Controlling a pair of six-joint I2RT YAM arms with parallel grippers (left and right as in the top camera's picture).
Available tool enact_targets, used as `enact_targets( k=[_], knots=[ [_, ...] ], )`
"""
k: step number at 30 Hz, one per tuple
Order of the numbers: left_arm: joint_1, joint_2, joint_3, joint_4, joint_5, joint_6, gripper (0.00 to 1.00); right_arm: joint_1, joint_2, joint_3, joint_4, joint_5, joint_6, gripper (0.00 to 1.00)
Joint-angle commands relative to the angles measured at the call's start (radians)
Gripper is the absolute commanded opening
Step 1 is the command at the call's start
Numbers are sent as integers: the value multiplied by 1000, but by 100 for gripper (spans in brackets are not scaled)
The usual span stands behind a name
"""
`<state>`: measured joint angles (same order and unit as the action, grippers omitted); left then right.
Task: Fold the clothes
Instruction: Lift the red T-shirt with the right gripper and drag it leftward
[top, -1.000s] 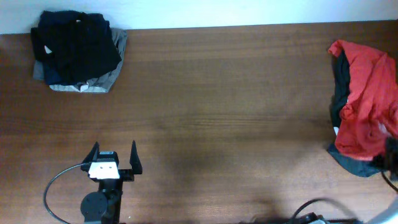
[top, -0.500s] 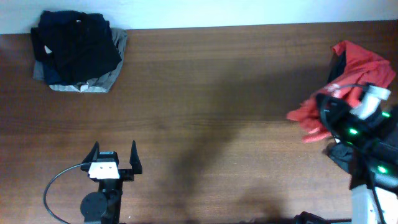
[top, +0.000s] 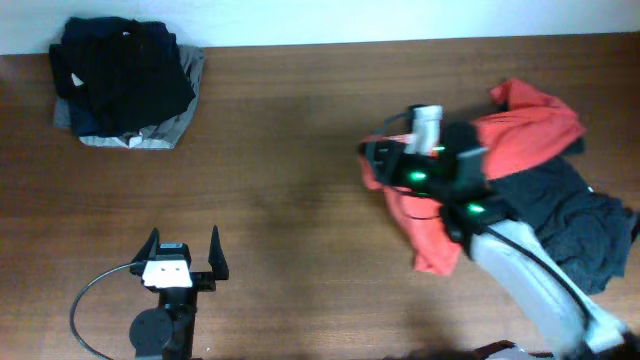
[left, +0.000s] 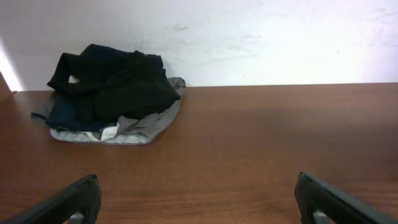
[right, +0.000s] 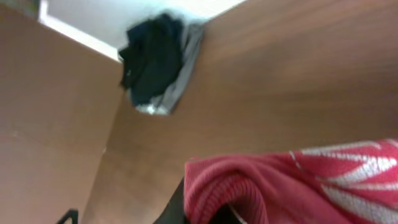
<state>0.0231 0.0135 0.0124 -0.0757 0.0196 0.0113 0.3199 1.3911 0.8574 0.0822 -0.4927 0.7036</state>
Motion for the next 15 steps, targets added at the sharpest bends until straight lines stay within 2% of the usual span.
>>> enact_targets(
  k=[1,3,6,7,8,12,15],
  knots=[
    [7,-8,-3,-4,14,19,99,119,111,22,99,5,100,6],
    [7,-8,-3,-4,14,19,99,190,195,42,173,-10,118,7],
    [7,-8,-3,-4,14,19,99,276,301,122,188,-58,91,17],
    [7,-8,-3,-4,14,19,99,312,354,192,145,-99,29,32],
    [7,-8,-3,-4,14,19,99,327,374,233,97,-102,-2,42],
    [7,-8,-3,-4,14,19,99,363,410,417,-209,-11,-181,55],
    [7,-8,-3,-4,14,19,99,368,401,555,-488,228,-249,58]
  ],
)
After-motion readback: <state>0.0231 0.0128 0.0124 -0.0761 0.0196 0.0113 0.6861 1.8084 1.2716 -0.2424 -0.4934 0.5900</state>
